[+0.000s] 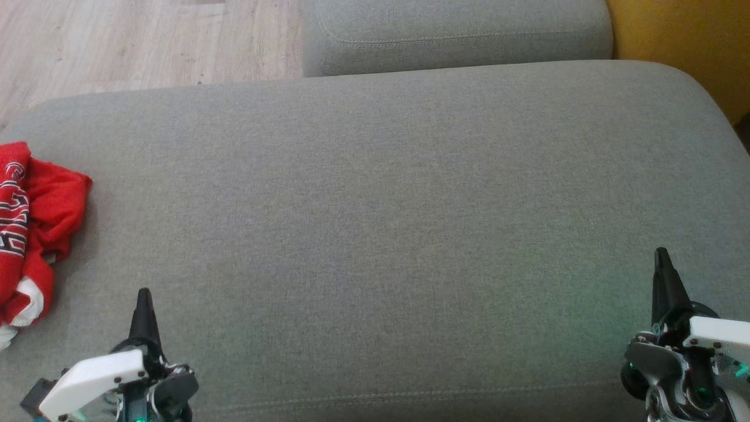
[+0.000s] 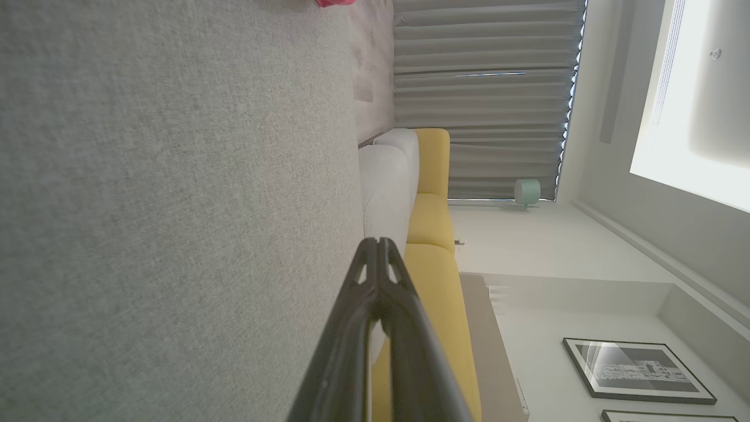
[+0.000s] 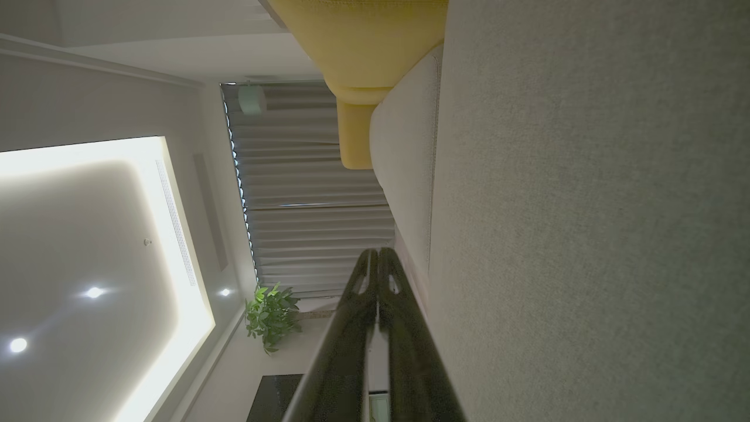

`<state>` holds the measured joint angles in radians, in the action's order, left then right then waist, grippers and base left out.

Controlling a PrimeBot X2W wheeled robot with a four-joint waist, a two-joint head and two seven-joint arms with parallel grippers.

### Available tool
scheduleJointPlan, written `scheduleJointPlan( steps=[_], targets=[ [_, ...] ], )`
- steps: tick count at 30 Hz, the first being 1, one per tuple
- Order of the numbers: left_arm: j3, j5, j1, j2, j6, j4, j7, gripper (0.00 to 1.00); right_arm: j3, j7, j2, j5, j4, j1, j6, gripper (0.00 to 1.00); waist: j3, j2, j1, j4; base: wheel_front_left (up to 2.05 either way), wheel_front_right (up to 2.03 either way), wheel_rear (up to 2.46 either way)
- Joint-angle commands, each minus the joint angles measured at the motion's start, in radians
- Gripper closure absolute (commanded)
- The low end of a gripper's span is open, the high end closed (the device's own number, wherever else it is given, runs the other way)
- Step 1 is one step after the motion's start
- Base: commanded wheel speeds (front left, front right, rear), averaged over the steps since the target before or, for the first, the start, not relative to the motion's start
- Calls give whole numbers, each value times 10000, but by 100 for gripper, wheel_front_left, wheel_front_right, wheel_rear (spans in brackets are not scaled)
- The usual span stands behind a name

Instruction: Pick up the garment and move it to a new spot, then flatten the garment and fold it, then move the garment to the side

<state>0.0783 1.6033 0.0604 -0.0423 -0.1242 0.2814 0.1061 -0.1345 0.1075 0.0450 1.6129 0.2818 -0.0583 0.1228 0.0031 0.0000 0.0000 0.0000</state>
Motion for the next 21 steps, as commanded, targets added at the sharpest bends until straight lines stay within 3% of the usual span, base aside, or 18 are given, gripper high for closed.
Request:
scheduleJointPlan(
  steps=[1,21],
  targets=[
    [351,56,475,-79,-65,-365,68,100,210,55,52,-40,-370,-496,79,100,0,0,0,0,0,0,0],
    [351,57,475,-79,-65,-365,68,100,210,55,52,-40,-370,-496,79,100,0,0,0,0,0,0,0]
  ],
)
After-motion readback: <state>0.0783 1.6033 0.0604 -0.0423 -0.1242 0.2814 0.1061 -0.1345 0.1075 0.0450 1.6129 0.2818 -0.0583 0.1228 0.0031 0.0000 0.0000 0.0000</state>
